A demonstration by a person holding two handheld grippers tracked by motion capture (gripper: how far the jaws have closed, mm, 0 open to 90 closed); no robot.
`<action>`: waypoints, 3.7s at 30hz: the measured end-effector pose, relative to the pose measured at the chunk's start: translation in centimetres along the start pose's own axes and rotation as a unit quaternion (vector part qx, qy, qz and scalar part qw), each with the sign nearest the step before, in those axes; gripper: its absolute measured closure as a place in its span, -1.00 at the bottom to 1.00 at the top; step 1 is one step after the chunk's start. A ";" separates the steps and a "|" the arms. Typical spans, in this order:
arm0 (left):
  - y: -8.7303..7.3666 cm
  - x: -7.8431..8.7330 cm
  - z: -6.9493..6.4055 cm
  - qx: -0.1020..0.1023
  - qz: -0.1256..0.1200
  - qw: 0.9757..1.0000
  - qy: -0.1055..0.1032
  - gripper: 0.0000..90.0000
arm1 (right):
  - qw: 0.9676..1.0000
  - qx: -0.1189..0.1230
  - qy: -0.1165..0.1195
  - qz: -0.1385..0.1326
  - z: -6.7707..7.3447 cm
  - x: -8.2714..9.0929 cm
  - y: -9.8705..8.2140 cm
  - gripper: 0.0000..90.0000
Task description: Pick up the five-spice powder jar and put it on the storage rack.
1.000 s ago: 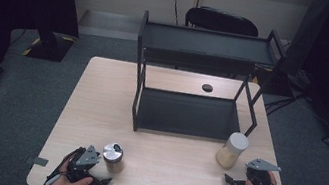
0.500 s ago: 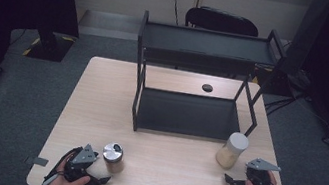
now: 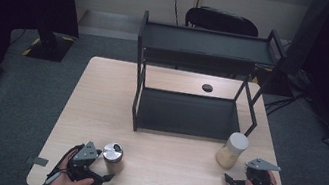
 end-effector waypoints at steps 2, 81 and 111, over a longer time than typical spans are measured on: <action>0.0 -0.1 0.0 0.000 -0.009 1.000 0.000 -0.96 | 1.000 0.000 0.000 0.000 0.0 0.0 0.0 -1.00; 6.7 -3.4 1.3 -0.028 -0.040 0.998 -0.029 -0.33 | 1.000 0.000 -0.001 -0.001 0.1 0.0 0.0 -1.00; 14.3 -5.1 2.4 -0.047 -0.040 0.997 -0.042 -0.33 | 1.000 -0.002 -0.002 -0.001 0.1 0.0 -0.1 -1.00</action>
Point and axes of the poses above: each handheld gripper's, and its own axes: x roughly backward along the jaws, y roughly out of its top, z roughly to its left, the point moved 3 cm from there along -x, roughly forward along the jaws, and after that the axes turned 10 degrees about -x, right-handed, at the moved point
